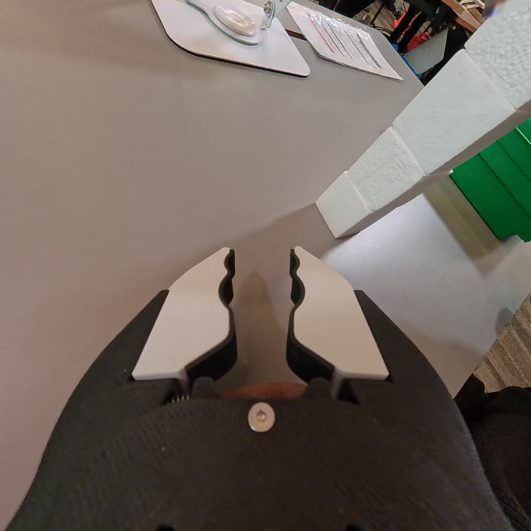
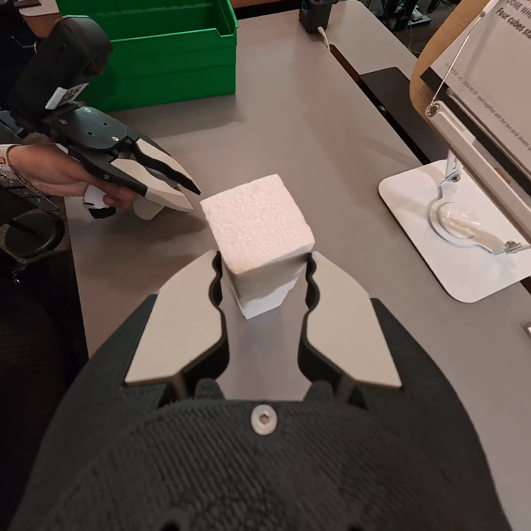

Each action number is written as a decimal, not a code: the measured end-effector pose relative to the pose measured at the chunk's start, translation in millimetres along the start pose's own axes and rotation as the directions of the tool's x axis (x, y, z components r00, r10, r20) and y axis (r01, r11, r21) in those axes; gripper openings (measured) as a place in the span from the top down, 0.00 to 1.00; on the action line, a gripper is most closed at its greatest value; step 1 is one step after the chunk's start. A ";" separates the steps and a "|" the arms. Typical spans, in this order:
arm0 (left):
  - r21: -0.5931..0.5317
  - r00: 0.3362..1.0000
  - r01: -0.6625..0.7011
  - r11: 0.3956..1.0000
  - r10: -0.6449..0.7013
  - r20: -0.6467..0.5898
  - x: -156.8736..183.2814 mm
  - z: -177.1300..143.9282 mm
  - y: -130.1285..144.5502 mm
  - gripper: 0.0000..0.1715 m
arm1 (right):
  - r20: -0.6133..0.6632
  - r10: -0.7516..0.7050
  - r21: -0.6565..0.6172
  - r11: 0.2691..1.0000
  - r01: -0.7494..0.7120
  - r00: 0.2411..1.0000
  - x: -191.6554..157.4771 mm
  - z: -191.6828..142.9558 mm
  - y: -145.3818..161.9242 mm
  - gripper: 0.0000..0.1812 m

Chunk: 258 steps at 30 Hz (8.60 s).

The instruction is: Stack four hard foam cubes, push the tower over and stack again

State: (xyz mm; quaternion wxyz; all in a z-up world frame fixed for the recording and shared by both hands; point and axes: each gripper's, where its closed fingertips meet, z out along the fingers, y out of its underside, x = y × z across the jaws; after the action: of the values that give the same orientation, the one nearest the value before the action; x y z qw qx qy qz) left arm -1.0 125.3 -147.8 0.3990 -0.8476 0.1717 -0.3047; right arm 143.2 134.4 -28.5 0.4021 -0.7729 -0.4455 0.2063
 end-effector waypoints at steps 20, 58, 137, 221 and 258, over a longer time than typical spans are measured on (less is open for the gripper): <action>-0.012 1.000 0.002 1.000 -0.002 -0.007 0.6 1.1 1.9 0.78 | -0.247 0.105 0.262 0.964 -0.038 0.963 46.4 -53.2 -34.0 0.53; 0.002 0.994 -0.060 0.998 0.060 -0.096 34.5 35.9 -16.8 0.82 | -0.231 0.723 0.406 0.679 -0.611 0.651 40.1 -39.4 146.0 1.00; 0.269 0.978 -0.160 0.950 0.116 0.172 -7.6 7.0 -49.4 1.00 | -0.317 0.642 0.025 0.741 -0.671 0.698 35.5 -87.1 190.1 1.00; 0.221 0.988 -0.009 0.975 -0.026 0.154 -16.1 -32.8 -11.2 1.00 | -0.291 0.469 -0.131 0.844 -0.520 0.834 17.2 7.4 129.8 0.92; 0.281 0.973 0.195 0.940 -0.222 0.069 -34.4 -51.6 -23.3 0.99 | -0.508 0.618 -0.070 0.666 -0.743 0.601 18.7 77.1 136.0 1.00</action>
State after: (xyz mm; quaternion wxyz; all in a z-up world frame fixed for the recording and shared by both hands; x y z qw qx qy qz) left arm -59.6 128.7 -117.1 0.4853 -0.8122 0.0172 -0.3232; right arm 171.8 146.2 -182.9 0.2701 -0.9570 -0.0337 0.1001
